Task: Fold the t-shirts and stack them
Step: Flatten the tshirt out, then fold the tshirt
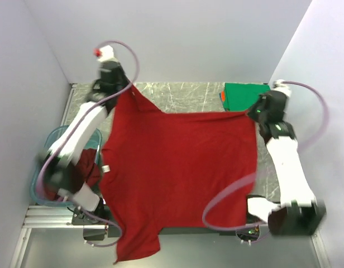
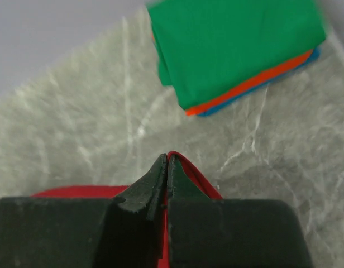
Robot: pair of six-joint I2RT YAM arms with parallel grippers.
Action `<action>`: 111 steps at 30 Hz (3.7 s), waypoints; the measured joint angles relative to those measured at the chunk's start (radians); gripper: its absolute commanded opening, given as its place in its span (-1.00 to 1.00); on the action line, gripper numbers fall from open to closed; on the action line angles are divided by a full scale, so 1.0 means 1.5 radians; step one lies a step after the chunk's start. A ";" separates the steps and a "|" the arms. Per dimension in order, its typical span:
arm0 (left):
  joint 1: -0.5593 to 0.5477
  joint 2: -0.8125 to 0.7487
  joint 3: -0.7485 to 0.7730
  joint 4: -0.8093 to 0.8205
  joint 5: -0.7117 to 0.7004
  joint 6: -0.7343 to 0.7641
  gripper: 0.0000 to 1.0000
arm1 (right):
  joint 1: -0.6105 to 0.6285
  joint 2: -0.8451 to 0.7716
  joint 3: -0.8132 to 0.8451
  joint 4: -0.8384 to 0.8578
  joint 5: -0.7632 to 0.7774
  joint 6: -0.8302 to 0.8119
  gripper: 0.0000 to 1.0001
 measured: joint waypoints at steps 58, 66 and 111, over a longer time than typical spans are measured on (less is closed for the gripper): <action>-0.054 -0.138 -0.286 -0.222 -0.062 -0.383 -0.99 | -0.015 0.406 0.151 0.009 -0.004 -0.031 -1.00; -0.126 -0.219 -0.308 -0.312 -0.108 -0.451 -0.99 | -0.015 0.406 0.151 0.000 -0.005 -0.042 -1.00; -0.251 -0.392 -0.507 -0.395 -0.080 -0.564 -0.99 | -0.020 0.310 -0.028 -0.074 0.117 0.012 -0.47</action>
